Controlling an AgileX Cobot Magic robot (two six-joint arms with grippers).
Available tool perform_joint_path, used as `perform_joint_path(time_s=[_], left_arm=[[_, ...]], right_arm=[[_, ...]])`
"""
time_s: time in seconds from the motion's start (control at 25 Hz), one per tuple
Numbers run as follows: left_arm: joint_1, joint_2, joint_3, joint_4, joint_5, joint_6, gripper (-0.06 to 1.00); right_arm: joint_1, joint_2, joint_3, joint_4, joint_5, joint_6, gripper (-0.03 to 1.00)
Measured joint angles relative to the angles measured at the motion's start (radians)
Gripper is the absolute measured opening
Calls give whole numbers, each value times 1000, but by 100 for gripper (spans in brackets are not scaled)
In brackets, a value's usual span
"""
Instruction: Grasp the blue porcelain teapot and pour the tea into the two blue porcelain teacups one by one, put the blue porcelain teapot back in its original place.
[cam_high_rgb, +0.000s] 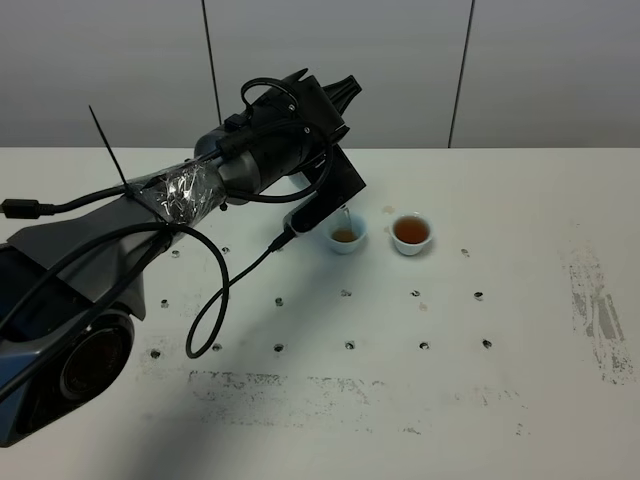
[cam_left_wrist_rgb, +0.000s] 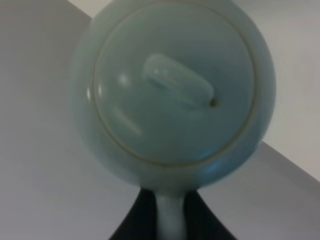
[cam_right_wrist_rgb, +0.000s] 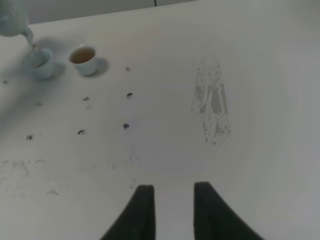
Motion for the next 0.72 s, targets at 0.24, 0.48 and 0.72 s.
perform_joint_path(time_s=[0.24,0.48,0.72], left_arm=[[-7,0,0,22,-3,0,13],[-13,1,0,70,-6,0,13],[-16,1,0,77,-8,24,13]], right_arm=[[0,0,0,0,0,0,21],[0,0,0,0,0,0,21],[0,0,0,0,0,0,21]])
